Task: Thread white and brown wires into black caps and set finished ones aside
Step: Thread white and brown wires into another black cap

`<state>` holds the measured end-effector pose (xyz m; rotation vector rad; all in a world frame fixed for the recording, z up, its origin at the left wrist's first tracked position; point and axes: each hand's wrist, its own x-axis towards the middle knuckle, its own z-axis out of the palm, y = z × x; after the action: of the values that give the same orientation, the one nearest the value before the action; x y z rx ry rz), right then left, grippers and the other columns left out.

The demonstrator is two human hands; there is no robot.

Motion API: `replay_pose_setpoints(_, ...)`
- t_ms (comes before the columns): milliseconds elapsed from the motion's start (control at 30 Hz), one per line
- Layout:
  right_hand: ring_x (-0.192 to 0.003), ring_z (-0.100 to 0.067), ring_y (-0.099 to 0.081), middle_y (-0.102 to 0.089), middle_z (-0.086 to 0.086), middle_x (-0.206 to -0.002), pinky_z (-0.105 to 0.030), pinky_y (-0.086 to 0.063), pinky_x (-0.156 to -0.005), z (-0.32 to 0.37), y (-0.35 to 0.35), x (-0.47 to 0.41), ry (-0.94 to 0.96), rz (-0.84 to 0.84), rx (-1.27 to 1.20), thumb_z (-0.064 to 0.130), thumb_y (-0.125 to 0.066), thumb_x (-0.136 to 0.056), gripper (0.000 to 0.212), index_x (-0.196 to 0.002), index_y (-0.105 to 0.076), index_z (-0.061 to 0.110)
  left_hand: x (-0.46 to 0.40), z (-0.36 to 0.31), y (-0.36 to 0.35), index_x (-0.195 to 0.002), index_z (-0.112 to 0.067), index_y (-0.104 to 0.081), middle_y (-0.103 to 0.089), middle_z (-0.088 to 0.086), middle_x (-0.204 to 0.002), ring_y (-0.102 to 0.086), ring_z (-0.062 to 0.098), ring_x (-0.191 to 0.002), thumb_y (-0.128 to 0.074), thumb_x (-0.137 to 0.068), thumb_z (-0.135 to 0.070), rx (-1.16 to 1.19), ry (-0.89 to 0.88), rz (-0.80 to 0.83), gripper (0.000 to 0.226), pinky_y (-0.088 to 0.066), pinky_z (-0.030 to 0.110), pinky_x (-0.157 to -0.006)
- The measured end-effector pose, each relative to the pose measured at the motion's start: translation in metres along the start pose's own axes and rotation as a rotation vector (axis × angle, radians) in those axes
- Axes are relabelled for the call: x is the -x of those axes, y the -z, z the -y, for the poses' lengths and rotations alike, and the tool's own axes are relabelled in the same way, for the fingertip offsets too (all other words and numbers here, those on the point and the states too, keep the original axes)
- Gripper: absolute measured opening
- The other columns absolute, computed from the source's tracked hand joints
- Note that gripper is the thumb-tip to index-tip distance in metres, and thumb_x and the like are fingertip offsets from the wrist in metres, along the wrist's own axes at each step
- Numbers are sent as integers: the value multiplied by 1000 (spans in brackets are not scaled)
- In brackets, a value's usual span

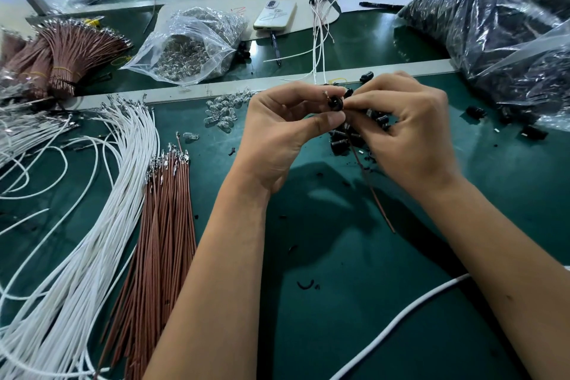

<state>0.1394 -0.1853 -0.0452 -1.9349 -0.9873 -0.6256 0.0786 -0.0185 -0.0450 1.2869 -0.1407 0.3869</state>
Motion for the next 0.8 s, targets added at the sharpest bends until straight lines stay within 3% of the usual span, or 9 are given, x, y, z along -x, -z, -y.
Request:
replay_pose_setpoints(400, -78, -24, -65, -74, -2, -84, -34, -52, -72, 2, 0, 0, -5, -2, -10, 15, -79, -93, 9, -90, -81, 7, 0, -3, -3, -80, -14, -77, -76, 5, -87, -70, 16, -80, -76, -74, 12, 62, -2, -29, 27, -55, 26, -77)
replay_pose_setpoints(533, -72, -16, -56, -66, 2, -77, -24, -45, -69, 4, -3, 0, -21, 39, -34, 10, -71, -97, 14, -86, -74, 3, 0, -6, 0, -88, -7, -75, -74, 7, -80, -70, 15, -72, -77, -72, -6, 197, 180, -91, 16, -56, 21, -69)
replay_pose_setpoints(633, -63, -20, -55, -64, -4, -69, -32, -44, -60, 3, -5, 2, -62, 68, -62, 7, -67, -99, 15, -84, -69, 2, -1, -6, 1, -85, -4, -76, -74, 9, -81, -73, 20, -75, -73, -72, -11, 306, 313, -106, 15, -58, 20, -68)
replay_pose_setpoints(800, -60, -20, -53, -62, -3, -67, -32, -43, -57, 1, -7, 3, -87, 91, -55, 8, -66, -100, 14, -87, -70, 4, -1, -7, 2, -86, -2, -74, -73, 12, -80, -74, 22, -76, -70, -79, -9, 312, 379, -158, 11, -58, 21, -66)
